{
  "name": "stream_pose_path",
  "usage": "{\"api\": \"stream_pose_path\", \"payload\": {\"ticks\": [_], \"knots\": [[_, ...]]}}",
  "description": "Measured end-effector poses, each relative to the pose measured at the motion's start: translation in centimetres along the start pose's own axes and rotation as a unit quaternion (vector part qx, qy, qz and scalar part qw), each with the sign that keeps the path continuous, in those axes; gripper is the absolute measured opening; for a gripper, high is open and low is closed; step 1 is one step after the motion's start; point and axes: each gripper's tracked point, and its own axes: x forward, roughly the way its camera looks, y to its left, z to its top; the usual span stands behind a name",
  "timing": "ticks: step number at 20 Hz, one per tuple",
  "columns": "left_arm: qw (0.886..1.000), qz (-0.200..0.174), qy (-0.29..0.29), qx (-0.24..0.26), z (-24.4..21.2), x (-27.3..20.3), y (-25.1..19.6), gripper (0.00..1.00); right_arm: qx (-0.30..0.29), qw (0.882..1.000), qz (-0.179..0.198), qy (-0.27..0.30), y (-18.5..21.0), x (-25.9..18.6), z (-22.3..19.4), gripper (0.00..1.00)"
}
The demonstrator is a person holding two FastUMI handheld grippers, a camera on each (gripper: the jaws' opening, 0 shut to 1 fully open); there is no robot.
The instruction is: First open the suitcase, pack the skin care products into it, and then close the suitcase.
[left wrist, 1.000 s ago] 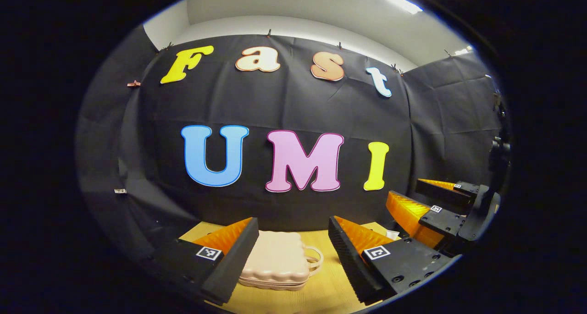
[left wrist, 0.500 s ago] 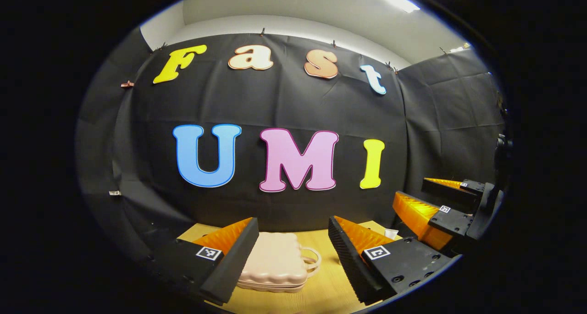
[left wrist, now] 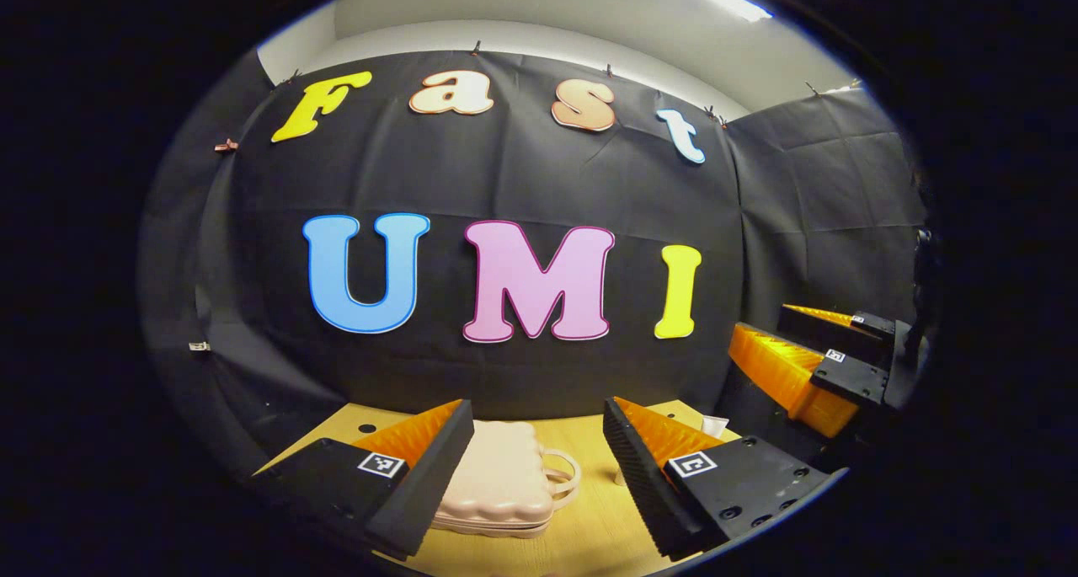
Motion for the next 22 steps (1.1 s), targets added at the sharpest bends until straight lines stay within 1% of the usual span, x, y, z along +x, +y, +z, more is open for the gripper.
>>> {"api": "stream_pose_path", "payload": {"ticks": [3, 6, 9, 12, 14, 17, 19, 20, 22], "knots": [[0.999, -0.003, 0.029, 0.02, -2.9, 3.3, -1.4, 0.98, -0.014, 1.0, -0.004, 0.003, -1.5, 0.3, -0.8, 0.96], [0.997, -0.018, 0.06, 0.038, -7.0, 7.0, -3.3, 0.98, -0.003, 1.0, -0.014, 0.011, -3.3, 0.7, -2.3, 0.96], [0.994, -0.03, 0.097, 0.048, -11.7, 11.1, -5.0, 0.96, 0.013, 0.999, -0.033, 0.027, -5.4, 1.1, -4.1, 0.95], [0.99, -0.045, 0.126, 0.052, -16.0, 15.7, -7.0, 0.96, 0.002, 0.998, -0.052, 0.028, -7.6, 0.8, -5.6, 0.94], [0.986, -0.04, 0.155, 0.053, -19.4, 18.5, -7.6, 0.96, -0.009, 0.998, -0.056, 0.04, -8.6, 0.6, -7.3, 0.96], [0.98, -0.03, 0.19, 0.053, -23.7, 22.2, -8.4, 0.97, -0.014, 0.996, -0.06, 0.066, -9.9, 0.0, -9.7, 0.96], [0.975, -0.007, 0.215, 0.063, -26.5, 24.1, -8.1, 0.97, -0.02, 0.995, -0.064, 0.079, -10.7, -0.3, -10.9, 0.96], [0.971, 0.0, 0.23, 0.062, -27.8, 24.9, -8.1, 0.97, -0.025, 0.994, -0.065, 0.085, -11.0, -0.5, -11.6, 0.94], [0.97, 0.001, 0.232, 0.071, -28.6, 26.3, -8.2, 0.96, -0.03, 0.993, -0.068, 0.096, -11.6, -0.7, -12.4, 0.94]]}}
